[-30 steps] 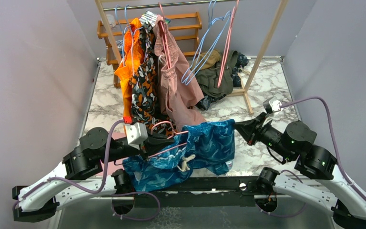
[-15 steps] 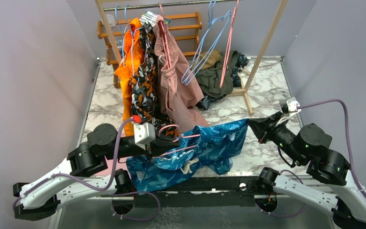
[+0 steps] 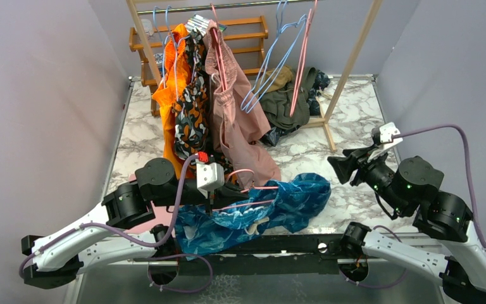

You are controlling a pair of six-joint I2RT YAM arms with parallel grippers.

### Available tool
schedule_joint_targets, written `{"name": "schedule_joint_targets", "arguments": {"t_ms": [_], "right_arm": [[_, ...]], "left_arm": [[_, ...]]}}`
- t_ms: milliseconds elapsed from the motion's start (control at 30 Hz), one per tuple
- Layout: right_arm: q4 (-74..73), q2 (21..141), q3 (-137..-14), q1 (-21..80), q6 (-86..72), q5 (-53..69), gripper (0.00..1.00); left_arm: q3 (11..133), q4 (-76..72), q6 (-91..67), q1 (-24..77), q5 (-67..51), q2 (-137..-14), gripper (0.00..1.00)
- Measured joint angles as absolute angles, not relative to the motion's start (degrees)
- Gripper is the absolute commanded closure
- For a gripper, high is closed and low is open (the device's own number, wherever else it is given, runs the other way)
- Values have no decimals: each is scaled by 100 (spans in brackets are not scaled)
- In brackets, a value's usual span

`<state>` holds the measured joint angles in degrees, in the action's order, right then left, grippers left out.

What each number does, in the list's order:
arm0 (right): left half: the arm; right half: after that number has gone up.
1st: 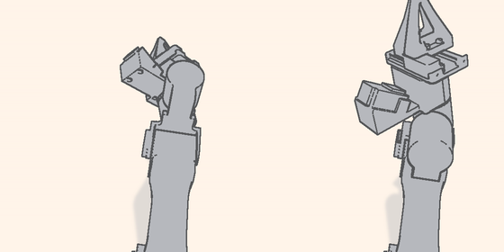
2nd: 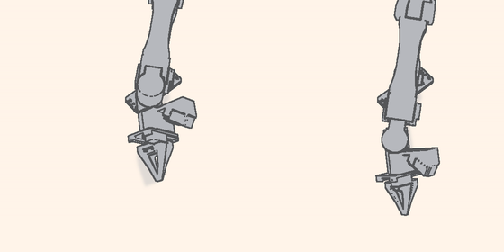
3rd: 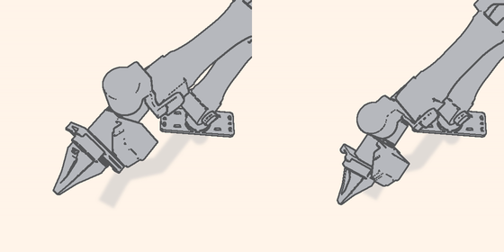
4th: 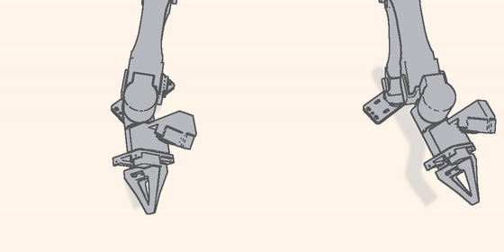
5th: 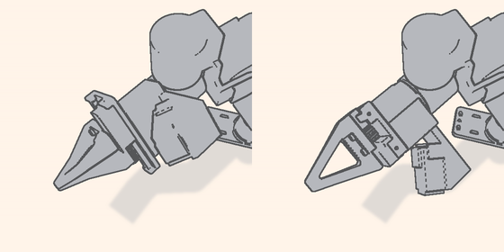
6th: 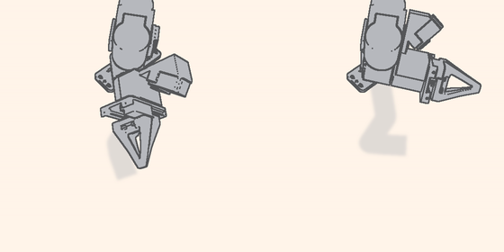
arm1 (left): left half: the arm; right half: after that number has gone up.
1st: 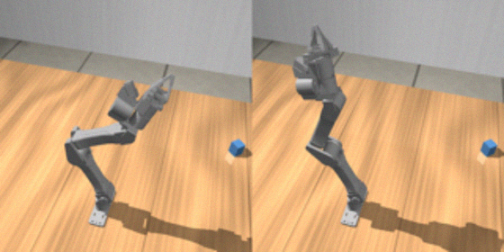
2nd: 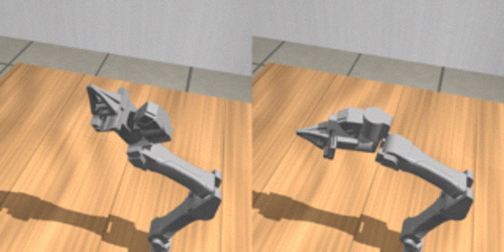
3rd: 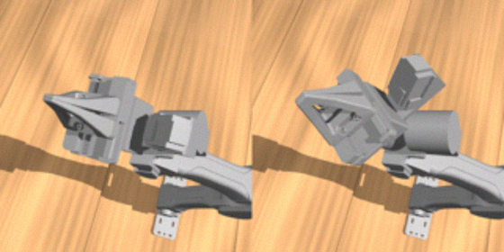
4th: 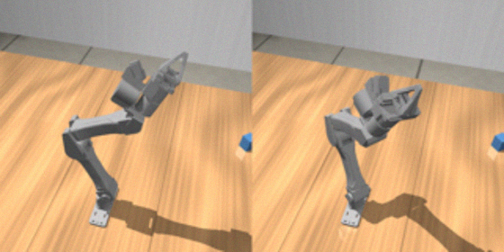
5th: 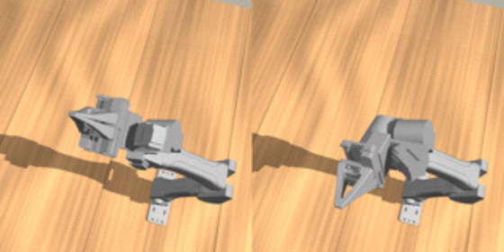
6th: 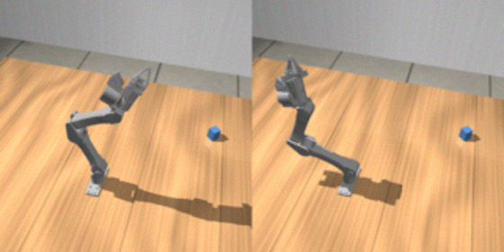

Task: Place the shorts on the hanger
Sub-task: Hang the shorts on the hanger.

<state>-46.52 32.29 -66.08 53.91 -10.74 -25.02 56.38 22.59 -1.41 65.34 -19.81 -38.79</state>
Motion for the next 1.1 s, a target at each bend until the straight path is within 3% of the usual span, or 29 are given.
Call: {"name": "schedule_joint_targets", "arguments": {"t_ms": [200, 367, 633, 1100], "right_arm": [[-4827, 3426, -7266, 5391, -775, -2274, 42], [-4558, 3581, -7723, 5391, -471, -895, 45], [-3330, 3983, -7105, 5391, -333, 1708, 42], [-2449, 4388, -6619, 5391, -139, 3100, 46]], "left_arm": [[5745, 2292, -82, 6534, -1994, -3896, 100], [5765, 2290, -78, 6534, -2005, -3922, 100], [6014, 2279, 69, 6534, -2132, -4392, 100], [6390, 2231, 412, 6536, -2443, -5135, 100]]}}
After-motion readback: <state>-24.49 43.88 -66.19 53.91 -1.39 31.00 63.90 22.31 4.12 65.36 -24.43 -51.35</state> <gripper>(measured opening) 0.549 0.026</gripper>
